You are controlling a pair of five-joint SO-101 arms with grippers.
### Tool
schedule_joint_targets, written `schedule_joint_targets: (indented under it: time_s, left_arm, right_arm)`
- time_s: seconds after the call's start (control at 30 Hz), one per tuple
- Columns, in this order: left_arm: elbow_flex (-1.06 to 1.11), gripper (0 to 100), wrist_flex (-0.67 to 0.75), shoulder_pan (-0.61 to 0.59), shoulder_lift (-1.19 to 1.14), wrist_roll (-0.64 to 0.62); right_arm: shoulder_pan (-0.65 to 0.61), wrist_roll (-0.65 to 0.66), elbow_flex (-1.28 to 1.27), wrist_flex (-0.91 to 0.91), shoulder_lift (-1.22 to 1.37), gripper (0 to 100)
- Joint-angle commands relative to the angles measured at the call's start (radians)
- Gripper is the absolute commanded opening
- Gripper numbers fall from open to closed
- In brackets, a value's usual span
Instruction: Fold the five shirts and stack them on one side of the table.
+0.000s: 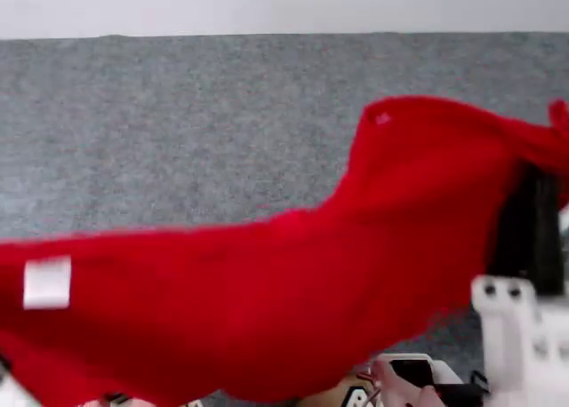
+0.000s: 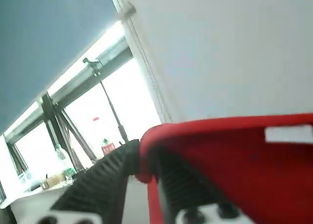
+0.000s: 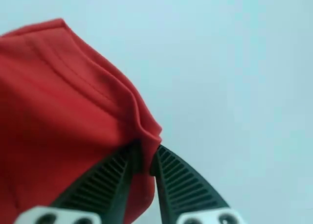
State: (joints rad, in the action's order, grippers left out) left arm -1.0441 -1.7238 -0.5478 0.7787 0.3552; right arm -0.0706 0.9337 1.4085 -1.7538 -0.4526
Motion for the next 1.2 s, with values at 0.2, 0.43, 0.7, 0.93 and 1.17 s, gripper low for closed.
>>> schedule_joint_targets:
  time_s: [0.2,0.43,0.7,0.93,1.17]
  left_arm:
    - [0.461,0,0.009,-0.005,-0.012,0.011]
    - [0.931,0,0.233,-0.005,-0.005,0.012]
    - [1.317,0,0.611,-0.005,-0.012,0.015]
    - [1.592,0,0.953,-0.003,-0.014,0.083]
    - [1.837,0,1.286,0.057,-0.029,0.153]
  right_arm:
    - [-0.061,-0.124,-0.497,-0.018,0.012,1.1]
    - [-0.162,-0.175,-0.911,0.188,0.012,1.1]
    - [-0.171,-0.169,-1.286,0.567,0.012,1.1]
    - [-0.170,-0.107,-1.517,0.880,0.015,1.1]
    - [-0.150,-0.040,-1.623,1.236,0.162,1.1]
